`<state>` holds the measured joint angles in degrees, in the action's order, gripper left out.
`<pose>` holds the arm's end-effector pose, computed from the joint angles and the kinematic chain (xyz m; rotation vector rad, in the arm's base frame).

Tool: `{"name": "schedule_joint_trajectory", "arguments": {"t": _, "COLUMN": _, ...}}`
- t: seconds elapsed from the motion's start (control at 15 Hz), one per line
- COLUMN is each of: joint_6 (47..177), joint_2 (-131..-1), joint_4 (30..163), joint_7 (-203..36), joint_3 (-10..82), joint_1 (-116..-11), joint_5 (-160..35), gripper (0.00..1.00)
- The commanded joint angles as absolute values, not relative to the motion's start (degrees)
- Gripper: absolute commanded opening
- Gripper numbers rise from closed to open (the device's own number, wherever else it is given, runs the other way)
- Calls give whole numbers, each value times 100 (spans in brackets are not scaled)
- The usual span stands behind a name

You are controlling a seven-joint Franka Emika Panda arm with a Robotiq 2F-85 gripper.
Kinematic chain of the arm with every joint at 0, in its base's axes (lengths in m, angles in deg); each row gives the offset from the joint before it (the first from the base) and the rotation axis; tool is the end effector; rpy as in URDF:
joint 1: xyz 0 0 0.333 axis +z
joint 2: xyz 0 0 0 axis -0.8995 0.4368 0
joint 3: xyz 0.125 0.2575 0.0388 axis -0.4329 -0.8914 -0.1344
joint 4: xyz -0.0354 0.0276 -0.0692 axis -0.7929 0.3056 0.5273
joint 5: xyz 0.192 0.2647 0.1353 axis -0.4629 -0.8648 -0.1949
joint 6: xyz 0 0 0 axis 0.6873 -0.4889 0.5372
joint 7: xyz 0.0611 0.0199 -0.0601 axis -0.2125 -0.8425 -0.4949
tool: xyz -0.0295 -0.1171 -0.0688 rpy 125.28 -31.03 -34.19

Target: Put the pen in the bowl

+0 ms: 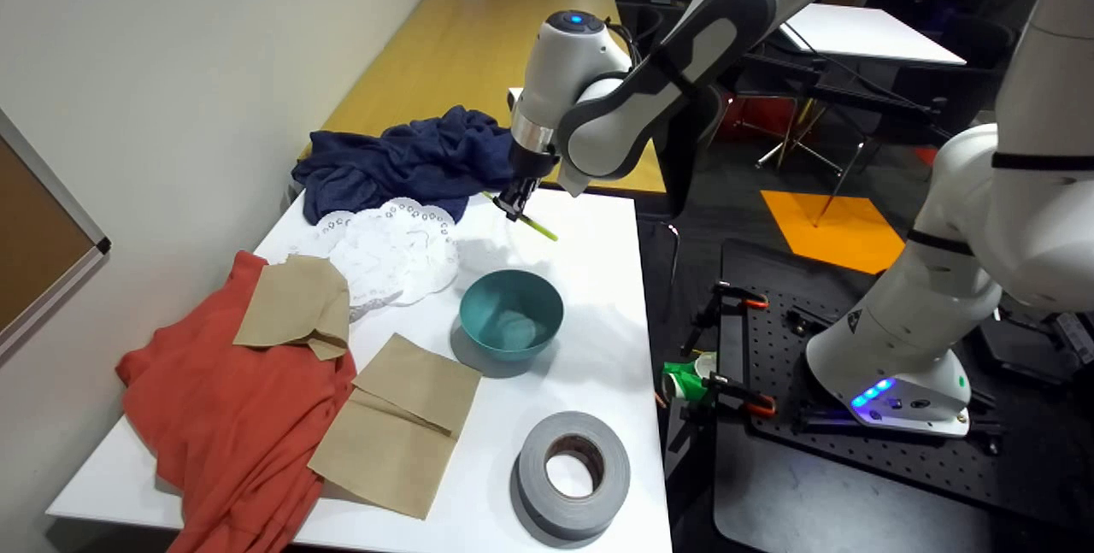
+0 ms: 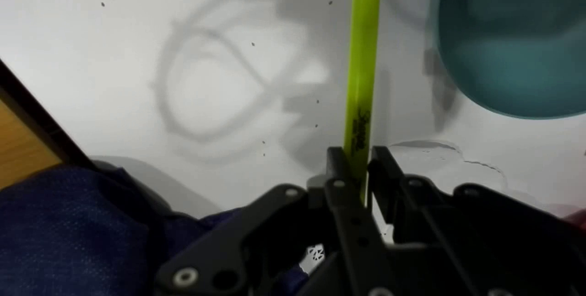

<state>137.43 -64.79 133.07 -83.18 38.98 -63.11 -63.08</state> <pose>0.5403 -0.0543 0.2294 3.0551 -0.2116 0.3670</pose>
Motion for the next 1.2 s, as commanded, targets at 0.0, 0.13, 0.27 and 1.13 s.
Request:
{"name": "schedule_joint_trajectory", "arguments": {"t": 0.0, "joint_6": 13990, "joint_2": -6982, "joint_4": 13624, "joint_7": -8504, "joint_3": 3610, "joint_1": -6283, "joint_5": -6285, "gripper": 5}}
{"name": "schedule_joint_trajectory", "arguments": {"t": 0.13, "joint_6": 14156, "joint_2": -7024, "joint_4": 13669, "joint_7": -8928, "joint_3": 3231, "joint_1": -6421, "joint_5": -6629, "gripper": 5}}
{"name": "schedule_joint_trajectory", "arguments": {"t": 0.27, "joint_6": 14288, "joint_2": -6982, "joint_4": 13679, "joint_7": -9479, "joint_3": 2826, "joint_1": -6585, "joint_5": -7125, "gripper": 5}}
{"name": "schedule_joint_trajectory", "arguments": {"t": 1.13, "joint_6": 14025, "joint_2": -6585, "joint_4": 13576, "joint_7": -11529, "joint_3": 1788, "joint_1": -7423, "joint_5": -8524, "gripper": 47}}
